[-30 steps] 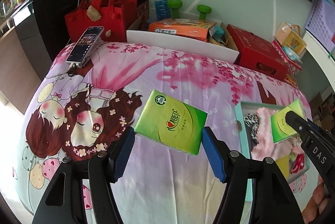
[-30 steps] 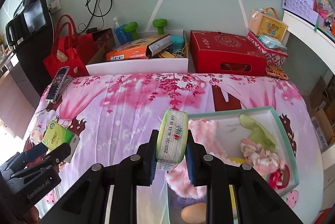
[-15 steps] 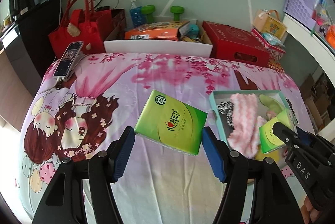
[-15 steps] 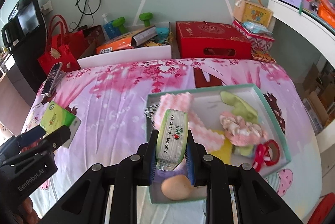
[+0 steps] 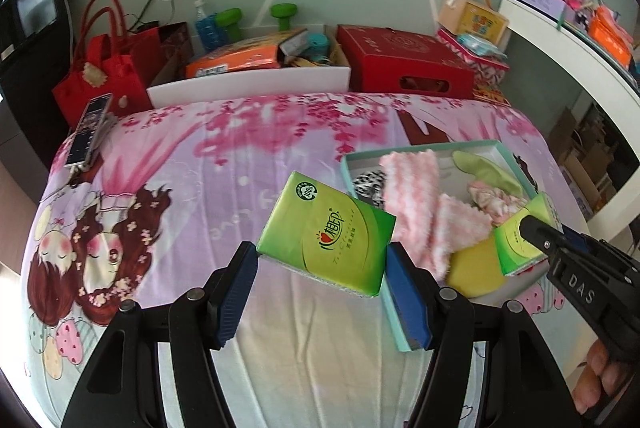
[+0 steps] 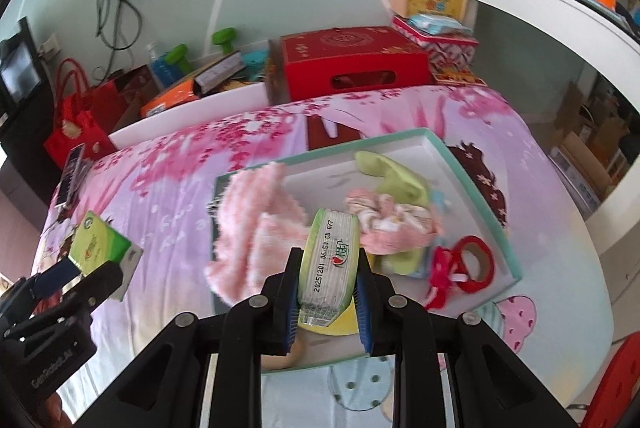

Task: Organize soft objects
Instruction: 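Place the large packet with the left tool while the right tool places the small pack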

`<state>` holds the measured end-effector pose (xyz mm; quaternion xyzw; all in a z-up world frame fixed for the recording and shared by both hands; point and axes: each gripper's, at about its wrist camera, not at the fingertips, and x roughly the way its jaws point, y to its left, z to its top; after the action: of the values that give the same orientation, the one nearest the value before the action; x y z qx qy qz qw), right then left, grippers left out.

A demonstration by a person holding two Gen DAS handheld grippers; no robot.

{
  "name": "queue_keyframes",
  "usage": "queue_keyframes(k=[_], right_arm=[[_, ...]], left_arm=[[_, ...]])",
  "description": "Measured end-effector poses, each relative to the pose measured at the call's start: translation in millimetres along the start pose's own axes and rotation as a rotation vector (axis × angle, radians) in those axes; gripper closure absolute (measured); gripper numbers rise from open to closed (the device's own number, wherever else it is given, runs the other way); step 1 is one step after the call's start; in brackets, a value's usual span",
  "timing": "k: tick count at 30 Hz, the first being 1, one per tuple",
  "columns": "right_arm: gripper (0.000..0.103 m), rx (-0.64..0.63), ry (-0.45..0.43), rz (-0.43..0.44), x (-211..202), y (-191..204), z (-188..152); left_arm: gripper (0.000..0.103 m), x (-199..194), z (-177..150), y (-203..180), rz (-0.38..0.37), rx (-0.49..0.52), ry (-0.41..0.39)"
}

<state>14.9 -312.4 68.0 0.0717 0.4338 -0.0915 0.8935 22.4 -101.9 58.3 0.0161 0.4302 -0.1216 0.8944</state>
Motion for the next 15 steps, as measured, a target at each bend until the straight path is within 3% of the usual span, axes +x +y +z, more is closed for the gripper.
queue_keyframes(k=[15], right_arm=[[0.078, 0.166, 0.014, -0.071, 17.0, -77.2, 2.4]], left_arm=[[0.036, 35.1, -8.3, -71.1, -0.122, 0.126, 0.064]])
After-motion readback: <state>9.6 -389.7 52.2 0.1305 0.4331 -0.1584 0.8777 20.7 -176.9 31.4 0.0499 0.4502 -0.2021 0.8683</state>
